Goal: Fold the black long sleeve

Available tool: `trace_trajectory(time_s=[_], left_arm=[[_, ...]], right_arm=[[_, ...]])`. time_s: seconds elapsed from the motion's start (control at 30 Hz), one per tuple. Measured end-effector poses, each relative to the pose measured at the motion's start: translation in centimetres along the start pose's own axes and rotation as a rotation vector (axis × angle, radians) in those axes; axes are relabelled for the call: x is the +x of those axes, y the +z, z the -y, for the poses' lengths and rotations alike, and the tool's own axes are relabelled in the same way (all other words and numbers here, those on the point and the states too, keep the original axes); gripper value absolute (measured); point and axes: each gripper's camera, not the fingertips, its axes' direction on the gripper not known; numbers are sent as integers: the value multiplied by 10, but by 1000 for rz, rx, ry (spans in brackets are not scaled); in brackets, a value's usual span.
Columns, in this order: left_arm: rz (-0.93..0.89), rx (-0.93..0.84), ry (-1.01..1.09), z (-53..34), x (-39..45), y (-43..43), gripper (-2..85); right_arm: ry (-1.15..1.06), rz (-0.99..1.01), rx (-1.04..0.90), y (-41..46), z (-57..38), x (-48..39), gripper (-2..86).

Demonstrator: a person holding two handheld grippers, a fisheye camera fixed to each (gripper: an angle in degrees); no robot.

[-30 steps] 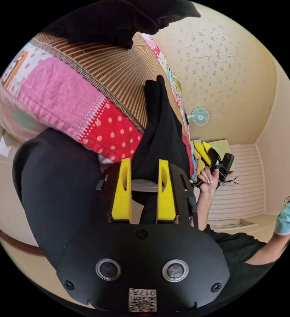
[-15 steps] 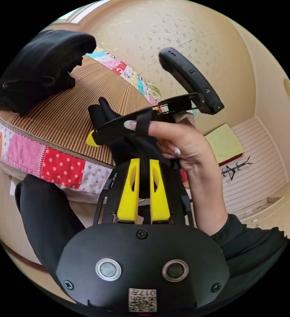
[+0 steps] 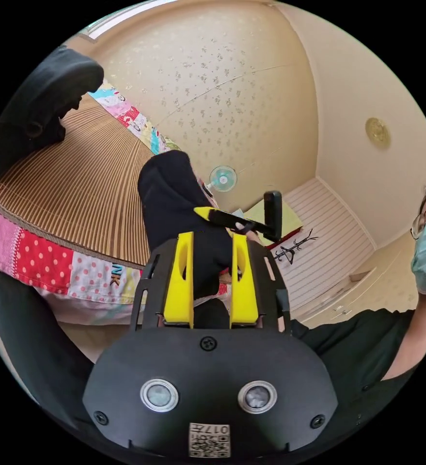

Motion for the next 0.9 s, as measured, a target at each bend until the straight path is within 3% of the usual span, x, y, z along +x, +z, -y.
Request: trace_trajectory(time_s=[0.07, 0.13, 0.27, 0.37, 0.53, 0.63, 0.73, 0.9], left_arm=[[1, -45, -21, -4, -10, 11, 142], [12, -116, -42, -11, -20, 35, 150], [36, -218, -38, -23, -27, 83, 158], [52, -314, -47, -34, -36, 131, 163], [89, -397, -75, -50, -50, 177, 169], [77, -379, -87, -51, -57, 184, 169], [40, -406, -131, -52, -69, 204, 165], [-14, -425, -210, -64, -81, 234, 113]], right_arm=[[113, 151, 227, -58, -87, 69, 78], [225, 136, 300, -78, -152, 111, 75], [427, 2, 329, -81, -272, 178, 74], [489, 17, 371, -81, -324, 203, 81], [583, -1, 479, -109, -368, 212, 145], [602, 121, 454, -103, -376, 233, 192], [632, 242, 347, -75, -373, 258, 187], [680, 302, 327, -60, -375, 265, 148]])
